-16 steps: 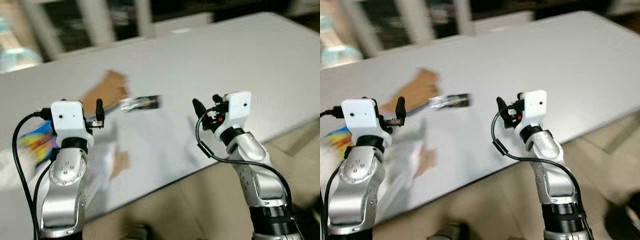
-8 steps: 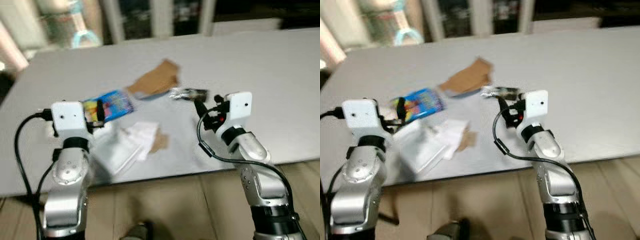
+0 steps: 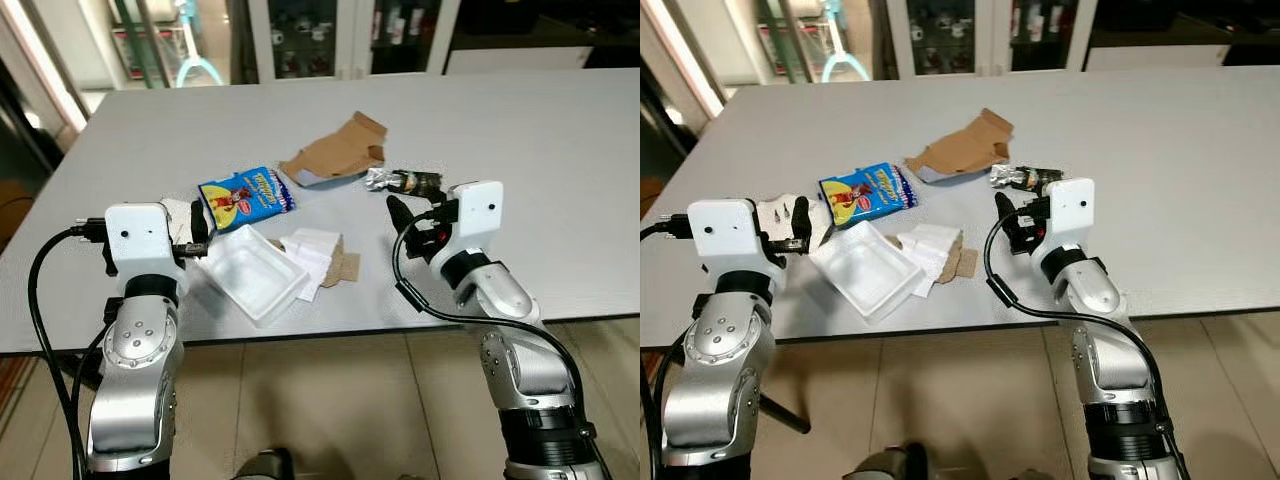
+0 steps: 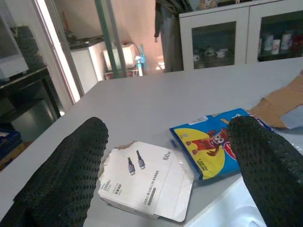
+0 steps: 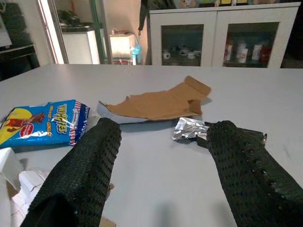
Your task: Picking trash to rubbish bin
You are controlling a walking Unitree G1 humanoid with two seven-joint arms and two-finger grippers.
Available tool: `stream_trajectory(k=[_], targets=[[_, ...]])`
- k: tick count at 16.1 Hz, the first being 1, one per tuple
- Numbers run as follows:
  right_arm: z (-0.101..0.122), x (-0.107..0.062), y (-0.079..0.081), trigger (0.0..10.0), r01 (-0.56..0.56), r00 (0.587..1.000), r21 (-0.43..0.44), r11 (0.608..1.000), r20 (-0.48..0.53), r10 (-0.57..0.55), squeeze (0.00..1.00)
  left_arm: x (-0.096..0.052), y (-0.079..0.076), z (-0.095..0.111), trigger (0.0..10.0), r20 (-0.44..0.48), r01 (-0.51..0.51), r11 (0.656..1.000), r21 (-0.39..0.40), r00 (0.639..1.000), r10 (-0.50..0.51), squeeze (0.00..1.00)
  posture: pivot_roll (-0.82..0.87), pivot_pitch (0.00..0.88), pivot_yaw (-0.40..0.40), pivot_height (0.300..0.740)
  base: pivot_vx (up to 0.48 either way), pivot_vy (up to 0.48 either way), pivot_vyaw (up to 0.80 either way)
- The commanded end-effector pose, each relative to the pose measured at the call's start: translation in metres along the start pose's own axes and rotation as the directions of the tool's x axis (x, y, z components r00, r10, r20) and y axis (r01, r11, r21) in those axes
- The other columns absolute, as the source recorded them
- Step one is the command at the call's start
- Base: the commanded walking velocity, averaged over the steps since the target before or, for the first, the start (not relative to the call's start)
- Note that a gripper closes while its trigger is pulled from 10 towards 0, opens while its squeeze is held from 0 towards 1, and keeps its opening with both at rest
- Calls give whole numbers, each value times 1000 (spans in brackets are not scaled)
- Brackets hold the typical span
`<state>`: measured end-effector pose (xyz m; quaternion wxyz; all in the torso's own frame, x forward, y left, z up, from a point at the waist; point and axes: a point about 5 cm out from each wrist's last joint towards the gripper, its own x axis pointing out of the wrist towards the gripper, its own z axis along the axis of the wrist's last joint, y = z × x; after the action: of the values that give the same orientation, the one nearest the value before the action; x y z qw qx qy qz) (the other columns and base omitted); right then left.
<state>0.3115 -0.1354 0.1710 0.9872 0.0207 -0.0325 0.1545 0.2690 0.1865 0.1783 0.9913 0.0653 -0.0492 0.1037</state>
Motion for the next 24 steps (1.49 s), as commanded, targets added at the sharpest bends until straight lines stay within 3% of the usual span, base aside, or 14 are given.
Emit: stream_trajectory(k=[1, 15, 21, 24], targets=[[2, 1, 1, 10000, -5, 1000, 10, 1000, -1, 5, 0, 2, 1, 0, 10000, -13, -21, 1000, 8, 1000, 21, 0, -86, 101, 26, 740, 0, 0, 0], [1, 0, 2, 10000, -5, 1000, 23, 1000, -5, 5, 0, 2, 0, -3, 10000, -33, -16, 1000, -7, 999, 16, 0, -89, 107, 27, 740, -319, 0, 0], [0, 0, 4, 10000, -9, 1000, 22, 1000, -6, 9, 0, 4, 3, -4, 10000, -43, -25, 999, -21, 999, 24, 0, -90, 112, 29, 740, 0, 0, 0], [4, 6, 9, 10000, -37, 999, 3, 999, 14, 37, 0, 14, 5, -1, 10000, -30, -33, 999, -42, 999, 32, 0, -89, 113, 31, 740, 0, 0, 471]])
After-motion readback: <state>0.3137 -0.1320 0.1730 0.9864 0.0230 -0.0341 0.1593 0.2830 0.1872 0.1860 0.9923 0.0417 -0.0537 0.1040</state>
